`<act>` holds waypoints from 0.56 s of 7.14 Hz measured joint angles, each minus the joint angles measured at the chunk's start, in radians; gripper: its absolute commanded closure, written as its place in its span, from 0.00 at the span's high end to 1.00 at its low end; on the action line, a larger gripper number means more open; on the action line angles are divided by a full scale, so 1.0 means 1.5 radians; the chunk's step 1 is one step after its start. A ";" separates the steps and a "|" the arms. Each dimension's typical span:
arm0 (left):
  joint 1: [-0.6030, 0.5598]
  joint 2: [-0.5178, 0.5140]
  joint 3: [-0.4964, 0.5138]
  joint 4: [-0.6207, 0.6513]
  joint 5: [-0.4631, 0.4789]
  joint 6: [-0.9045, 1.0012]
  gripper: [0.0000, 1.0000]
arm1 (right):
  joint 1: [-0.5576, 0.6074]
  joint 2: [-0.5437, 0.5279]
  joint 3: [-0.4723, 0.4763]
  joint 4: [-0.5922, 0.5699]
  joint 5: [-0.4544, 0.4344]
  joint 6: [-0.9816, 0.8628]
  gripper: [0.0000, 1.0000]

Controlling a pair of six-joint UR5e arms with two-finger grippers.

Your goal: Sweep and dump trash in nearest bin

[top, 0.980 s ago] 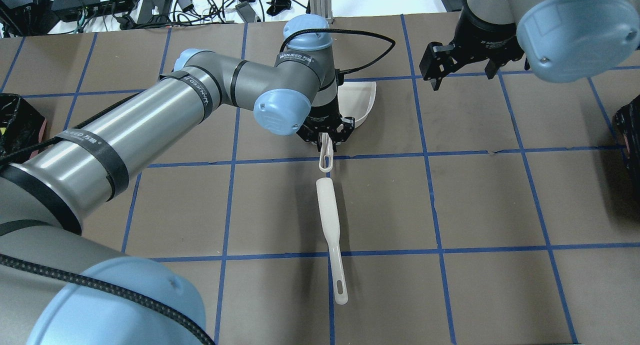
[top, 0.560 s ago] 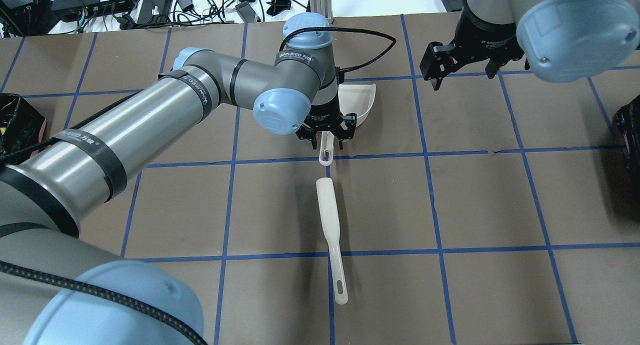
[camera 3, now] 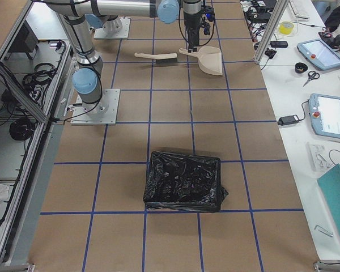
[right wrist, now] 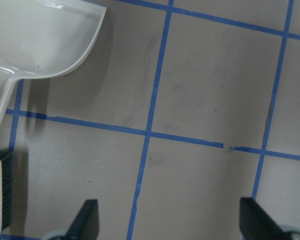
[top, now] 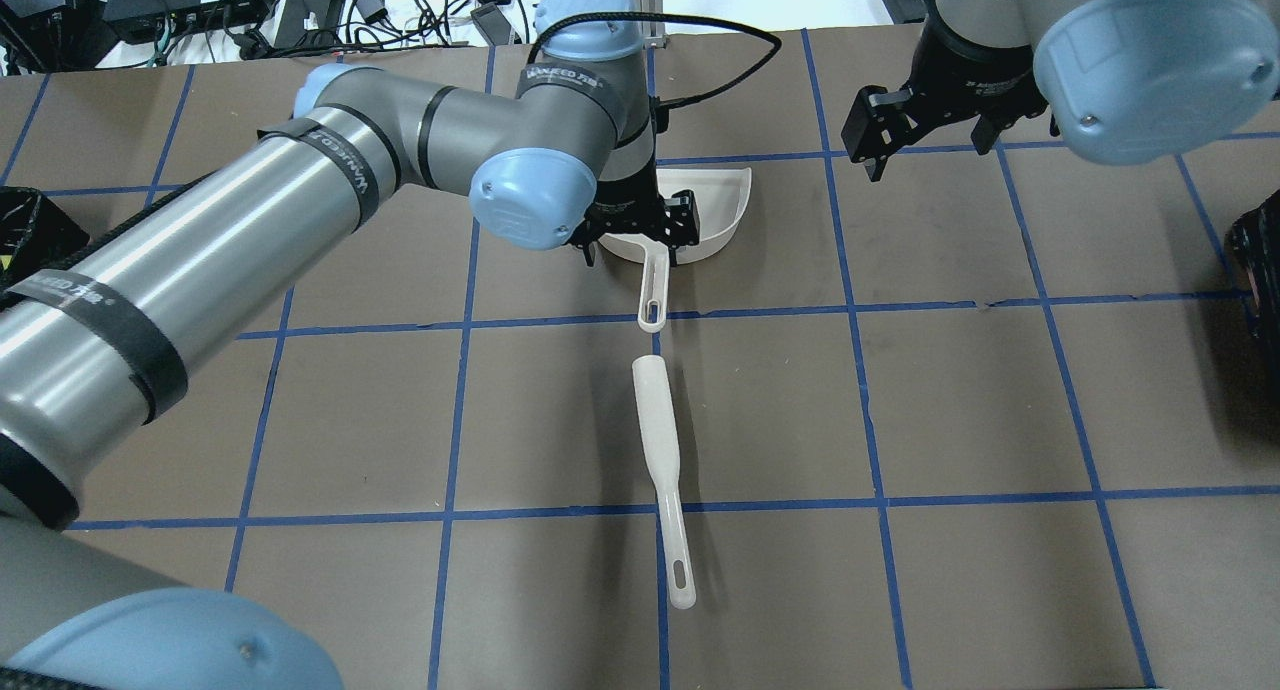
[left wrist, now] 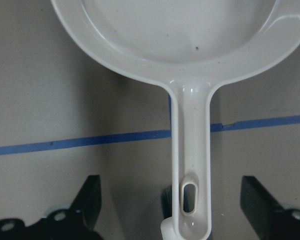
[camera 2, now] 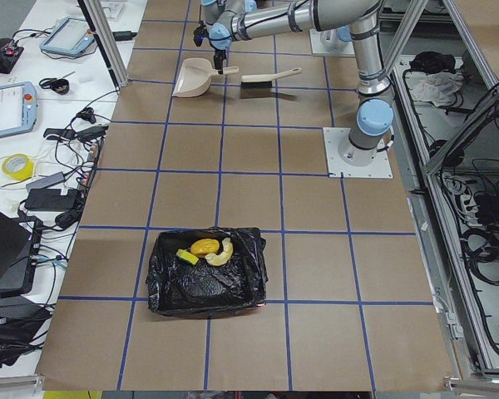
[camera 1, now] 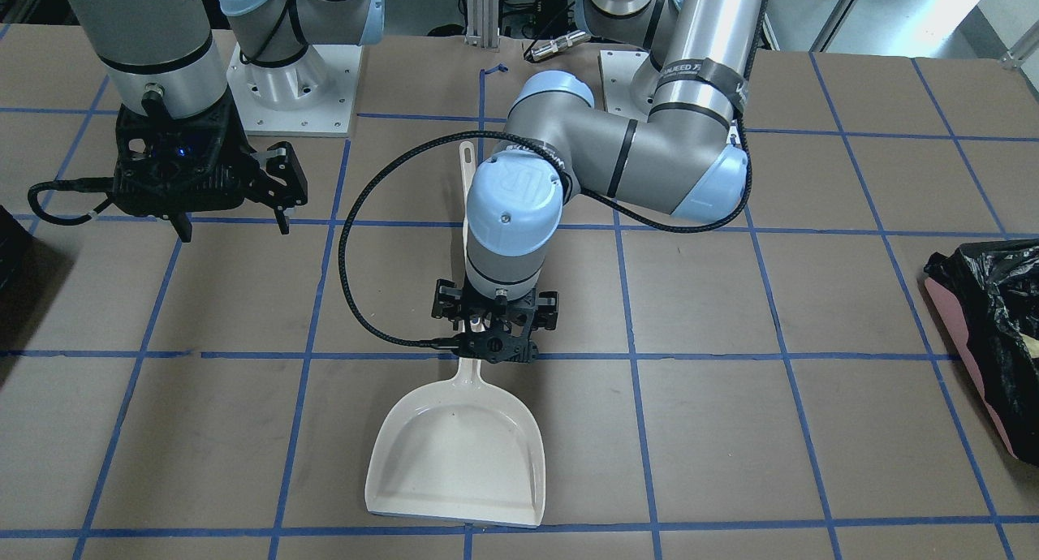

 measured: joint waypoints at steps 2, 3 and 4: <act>0.096 0.049 -0.001 -0.011 -0.004 0.015 1.00 | 0.000 0.000 0.000 0.000 -0.002 -0.001 1.00; 0.146 0.070 -0.002 -0.015 -0.004 0.063 1.00 | 0.000 0.000 0.000 0.000 -0.006 -0.001 1.00; 0.196 0.095 -0.002 -0.028 -0.002 0.134 1.00 | 0.000 0.000 0.000 0.000 -0.008 -0.001 1.00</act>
